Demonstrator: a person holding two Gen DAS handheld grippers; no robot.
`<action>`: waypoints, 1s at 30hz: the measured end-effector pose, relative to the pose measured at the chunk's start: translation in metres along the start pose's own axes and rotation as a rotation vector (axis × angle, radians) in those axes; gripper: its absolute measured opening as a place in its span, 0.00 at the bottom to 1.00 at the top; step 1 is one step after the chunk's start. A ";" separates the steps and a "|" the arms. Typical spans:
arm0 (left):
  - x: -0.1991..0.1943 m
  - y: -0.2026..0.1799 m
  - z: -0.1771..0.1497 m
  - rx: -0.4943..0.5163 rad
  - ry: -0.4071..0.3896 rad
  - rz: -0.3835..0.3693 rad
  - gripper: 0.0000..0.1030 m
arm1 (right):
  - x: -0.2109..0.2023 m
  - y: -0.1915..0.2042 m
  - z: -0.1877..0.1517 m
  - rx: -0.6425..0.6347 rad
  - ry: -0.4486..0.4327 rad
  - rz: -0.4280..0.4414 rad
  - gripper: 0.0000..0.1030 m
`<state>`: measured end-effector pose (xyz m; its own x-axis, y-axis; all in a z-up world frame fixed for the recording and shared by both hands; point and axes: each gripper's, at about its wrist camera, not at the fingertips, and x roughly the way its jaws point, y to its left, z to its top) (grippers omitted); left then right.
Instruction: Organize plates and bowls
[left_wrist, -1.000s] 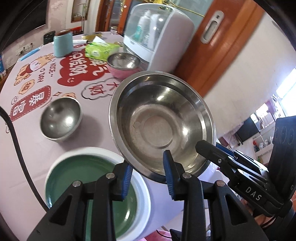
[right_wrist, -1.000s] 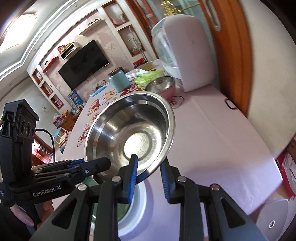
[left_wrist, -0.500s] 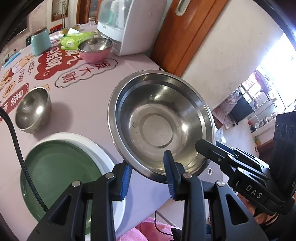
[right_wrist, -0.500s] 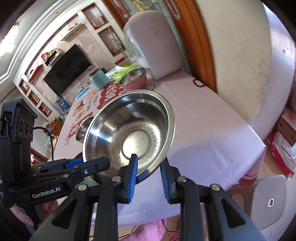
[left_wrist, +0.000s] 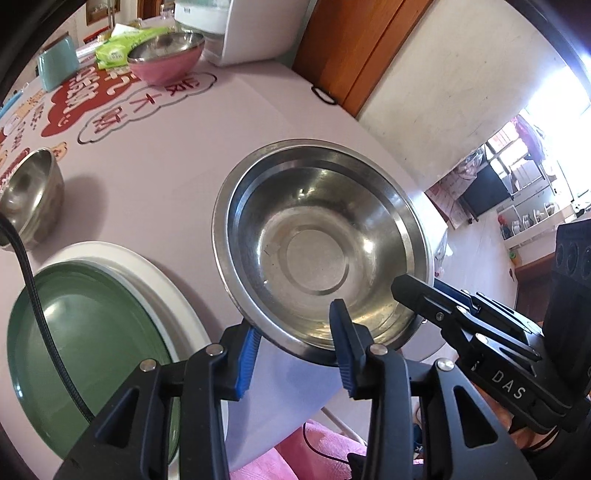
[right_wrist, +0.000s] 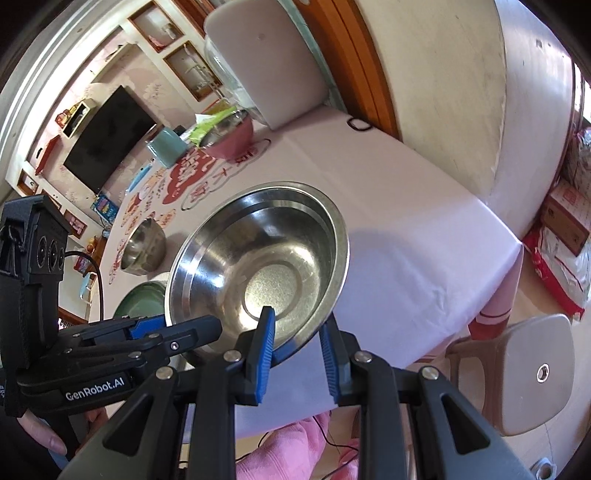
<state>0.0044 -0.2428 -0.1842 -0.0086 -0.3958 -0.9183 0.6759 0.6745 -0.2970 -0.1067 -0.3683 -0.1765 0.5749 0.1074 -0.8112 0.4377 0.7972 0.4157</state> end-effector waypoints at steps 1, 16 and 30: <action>0.004 0.001 0.001 -0.002 0.008 -0.002 0.34 | 0.002 -0.002 0.000 0.005 0.007 -0.002 0.24; 0.026 0.011 0.009 -0.040 0.067 0.034 0.37 | 0.019 -0.004 0.007 -0.020 0.053 -0.002 0.23; 0.000 0.020 0.013 -0.049 -0.001 0.166 0.56 | 0.007 -0.013 0.017 -0.008 0.025 -0.041 0.30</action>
<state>0.0278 -0.2375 -0.1870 0.1007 -0.2766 -0.9557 0.6309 0.7605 -0.1536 -0.0970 -0.3882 -0.1804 0.5390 0.0893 -0.8375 0.4553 0.8057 0.3789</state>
